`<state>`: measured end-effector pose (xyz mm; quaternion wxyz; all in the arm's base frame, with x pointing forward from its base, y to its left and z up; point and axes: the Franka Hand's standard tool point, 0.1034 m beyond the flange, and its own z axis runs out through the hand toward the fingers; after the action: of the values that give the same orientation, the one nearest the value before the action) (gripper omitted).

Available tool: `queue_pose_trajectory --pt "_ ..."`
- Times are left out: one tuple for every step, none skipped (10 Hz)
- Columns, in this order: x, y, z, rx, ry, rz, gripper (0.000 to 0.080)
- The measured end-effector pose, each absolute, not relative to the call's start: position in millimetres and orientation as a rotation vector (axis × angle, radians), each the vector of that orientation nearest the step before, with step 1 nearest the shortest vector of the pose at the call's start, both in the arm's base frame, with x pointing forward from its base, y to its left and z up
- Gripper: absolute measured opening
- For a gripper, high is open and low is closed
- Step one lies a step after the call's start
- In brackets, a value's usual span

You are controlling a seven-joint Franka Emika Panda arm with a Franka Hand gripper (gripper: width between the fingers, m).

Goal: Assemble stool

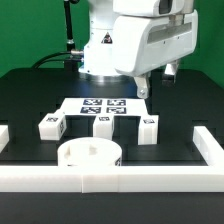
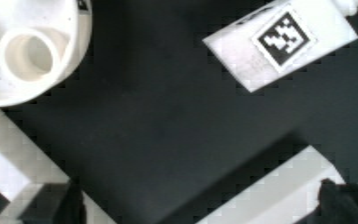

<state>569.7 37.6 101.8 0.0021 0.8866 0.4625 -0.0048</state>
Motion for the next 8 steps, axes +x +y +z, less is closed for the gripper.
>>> queue_pose_trajectory --pt "570.8 22.2 93.1 2.772 1.458 -0.017 0.0649" --pt "573.9 8.2 84.6 2.742 1.501 -0.006 0.0649" --pt "576.0 -6.8 75.7 2.730 1.519 -0.004 0.0649" --pt "577.0 -16.9 68.6 2.730 1.522 -0.007 0.0649" --pt "575.9 -24.4 61.4 2.732 1.525 -0.014 0.0649" --pt "574.4 -28.3 56.9 2.739 1.519 -0.020 0.0649" --pt "573.5 -30.2 52.1 2.742 1.515 -0.019 0.0649" --pt "570.8 -30.3 44.7 2.747 1.517 -0.031 0.0649"
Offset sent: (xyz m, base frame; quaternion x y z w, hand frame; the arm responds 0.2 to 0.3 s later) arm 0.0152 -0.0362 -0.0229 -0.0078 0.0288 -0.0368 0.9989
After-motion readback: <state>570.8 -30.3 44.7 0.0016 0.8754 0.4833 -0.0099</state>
